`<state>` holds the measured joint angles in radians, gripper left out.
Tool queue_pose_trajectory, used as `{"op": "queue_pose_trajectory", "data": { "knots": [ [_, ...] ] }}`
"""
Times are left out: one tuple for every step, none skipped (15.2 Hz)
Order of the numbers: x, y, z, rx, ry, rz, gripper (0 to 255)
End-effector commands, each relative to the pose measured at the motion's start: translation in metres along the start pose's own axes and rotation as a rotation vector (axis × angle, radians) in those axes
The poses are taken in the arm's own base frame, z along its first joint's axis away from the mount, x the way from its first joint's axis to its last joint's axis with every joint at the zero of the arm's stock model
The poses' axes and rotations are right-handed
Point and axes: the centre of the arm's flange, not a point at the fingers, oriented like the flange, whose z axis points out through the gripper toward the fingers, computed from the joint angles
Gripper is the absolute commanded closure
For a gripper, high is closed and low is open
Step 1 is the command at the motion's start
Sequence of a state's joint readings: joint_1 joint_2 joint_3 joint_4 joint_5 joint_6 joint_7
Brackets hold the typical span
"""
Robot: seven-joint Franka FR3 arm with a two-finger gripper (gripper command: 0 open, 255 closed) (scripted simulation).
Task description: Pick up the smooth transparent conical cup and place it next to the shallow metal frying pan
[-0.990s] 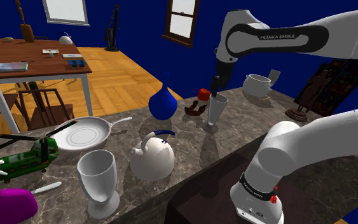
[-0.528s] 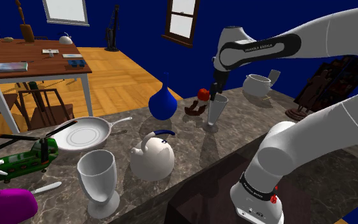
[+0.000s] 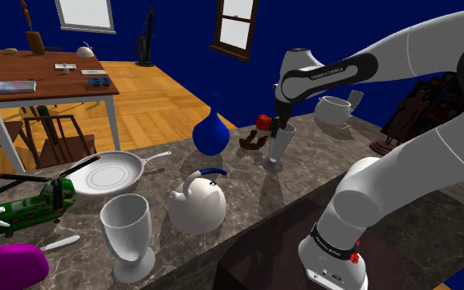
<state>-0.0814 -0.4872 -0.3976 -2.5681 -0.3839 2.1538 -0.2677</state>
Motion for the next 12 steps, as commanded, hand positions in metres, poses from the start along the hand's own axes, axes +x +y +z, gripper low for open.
{"op": "queue_pose_trajectory", "data": {
  "knots": [
    [-0.0002,-0.0002,0.0044,0.000,0.001,0.000,0],
    [-0.0002,-0.0001,0.0044,0.000,0.001,0.000,0],
    [-0.0002,-0.0001,0.0044,0.000,0.001,0.000,0],
    [-0.0002,-0.0001,0.0044,0.000,0.001,0.000,0],
    [-0.0002,-0.0001,0.0044,0.000,0.001,0.000,0],
    [-0.0002,-0.0001,0.0044,0.000,0.001,0.000,0],
    [-0.0002,-0.0001,0.0044,0.000,0.001,0.000,0],
    [-0.0001,-0.0001,0.0044,0.000,0.001,0.000,255],
    [-0.0001,-0.0001,0.0044,0.000,0.001,0.000,255],
    [-0.0001,-0.0001,0.0044,0.000,0.001,0.000,255],
    [-0.0001,-0.0001,0.0044,0.000,0.001,0.000,255],
    [-0.0001,-0.0001,0.0044,0.000,0.001,0.000,255]
  ]
}}
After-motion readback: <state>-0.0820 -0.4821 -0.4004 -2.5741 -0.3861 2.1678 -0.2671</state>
